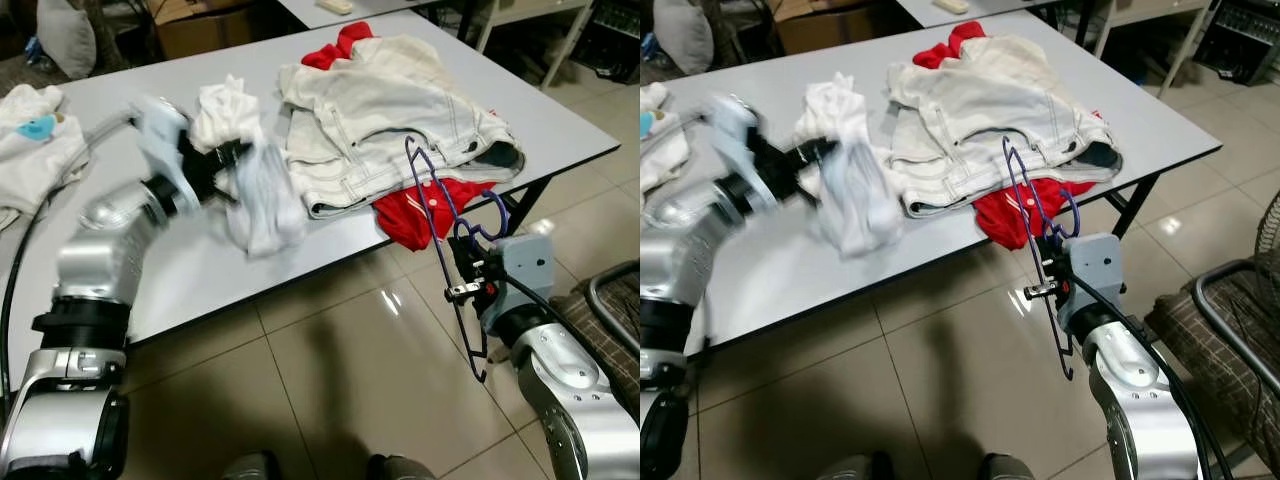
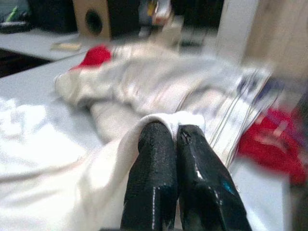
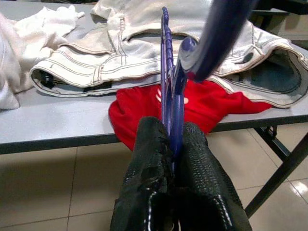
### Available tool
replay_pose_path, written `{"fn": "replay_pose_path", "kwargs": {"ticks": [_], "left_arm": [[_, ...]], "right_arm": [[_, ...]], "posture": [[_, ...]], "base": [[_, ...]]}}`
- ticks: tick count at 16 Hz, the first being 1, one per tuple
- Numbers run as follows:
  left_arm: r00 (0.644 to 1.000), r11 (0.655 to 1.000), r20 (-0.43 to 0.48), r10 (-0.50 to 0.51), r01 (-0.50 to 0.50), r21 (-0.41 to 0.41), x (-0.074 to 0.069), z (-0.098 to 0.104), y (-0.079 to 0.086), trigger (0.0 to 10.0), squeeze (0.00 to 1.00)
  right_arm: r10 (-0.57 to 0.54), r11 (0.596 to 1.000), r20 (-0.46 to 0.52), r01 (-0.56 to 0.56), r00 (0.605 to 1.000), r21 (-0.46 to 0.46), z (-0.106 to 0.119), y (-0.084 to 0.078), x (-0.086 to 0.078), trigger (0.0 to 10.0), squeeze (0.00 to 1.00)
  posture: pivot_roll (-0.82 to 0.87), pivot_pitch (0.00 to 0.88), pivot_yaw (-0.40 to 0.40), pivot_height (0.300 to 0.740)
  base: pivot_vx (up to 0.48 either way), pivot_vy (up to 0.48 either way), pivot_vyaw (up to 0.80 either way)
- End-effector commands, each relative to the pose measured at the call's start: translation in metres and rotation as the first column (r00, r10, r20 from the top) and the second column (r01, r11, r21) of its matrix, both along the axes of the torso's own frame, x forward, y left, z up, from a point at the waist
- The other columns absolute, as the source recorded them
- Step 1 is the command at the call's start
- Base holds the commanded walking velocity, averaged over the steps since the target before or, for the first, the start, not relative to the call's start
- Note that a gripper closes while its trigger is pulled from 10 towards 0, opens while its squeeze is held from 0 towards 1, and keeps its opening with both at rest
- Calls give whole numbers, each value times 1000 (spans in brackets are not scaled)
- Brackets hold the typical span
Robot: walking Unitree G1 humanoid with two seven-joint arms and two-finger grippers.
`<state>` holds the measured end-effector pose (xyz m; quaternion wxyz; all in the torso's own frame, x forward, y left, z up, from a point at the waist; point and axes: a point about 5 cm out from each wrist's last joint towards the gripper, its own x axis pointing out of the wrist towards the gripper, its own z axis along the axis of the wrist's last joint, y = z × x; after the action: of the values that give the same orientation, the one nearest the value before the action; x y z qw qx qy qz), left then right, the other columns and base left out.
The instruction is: Hang hanger
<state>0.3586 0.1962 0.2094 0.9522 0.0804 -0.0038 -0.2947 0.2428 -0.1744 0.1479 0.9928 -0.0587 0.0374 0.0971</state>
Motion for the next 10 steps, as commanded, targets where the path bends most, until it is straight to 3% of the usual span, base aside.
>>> {"fn": "replay_pose_path", "kwargs": {"ticks": [1, 2, 3, 4, 6, 9, 10], "left_arm": [[998, 989, -22, 58, -54, 139, 1, -12, 5, 4784, 0], [990, 965, -55, 130, -114, 236, 3, -27, 11, 10000, 0], [977, 952, -75, 200, -176, 251, 3, -33, 22, 10000, 176], [964, 948, -76, 256, -235, 213, 2, -32, 33, 10000, 1000], [953, 948, -71, 293, -281, 148, 0, -26, 43, 10000, 1000], [961, 963, -122, 247, -257, -78, -11, -20, 48, 10000, 1000], [963, 965, -124, 237, -248, -79, -16, -22, 49, 10000, 1000]], "right_arm": [[7, 1000, -6, -7, 1000, -7, -3, 1, -1, 10000, 0], [13, 1000, -10, -13, 1000, -11, -3, 2, -1, 10000, 0], [14, 1000, -10, -14, 1000, -13, -3, 2, -2, 10000, 0], [12, 1000, -10, -12, 1000, -13, -4, 2, -2, 10000, 0], [12, 1000, -11, -12, 1000, -12, -5, 2, -3, 10000, 0], [18, 1000, -13, -18, 1000, -10, -5, 4, -2, 10000, 0], [17, 1000, -12, -17, 1000, -9, -5, 3, -2, 10000, 0]], "posture": [[-138, 111, 67, 740], [-139, 110, 70, 740], [-141, 107, 74, 740], [-138, 106, 74, 740], [-133, 105, 73, 740], [-130, 106, 73, 740], [-126, 112, 69, 740]], "base": [[0, 0, 0], [0, 0, 0], [0, 0, 0], [0, 0, 0], [0, 0, 0], [0, 0, 0], [0, 0, 0]]}}
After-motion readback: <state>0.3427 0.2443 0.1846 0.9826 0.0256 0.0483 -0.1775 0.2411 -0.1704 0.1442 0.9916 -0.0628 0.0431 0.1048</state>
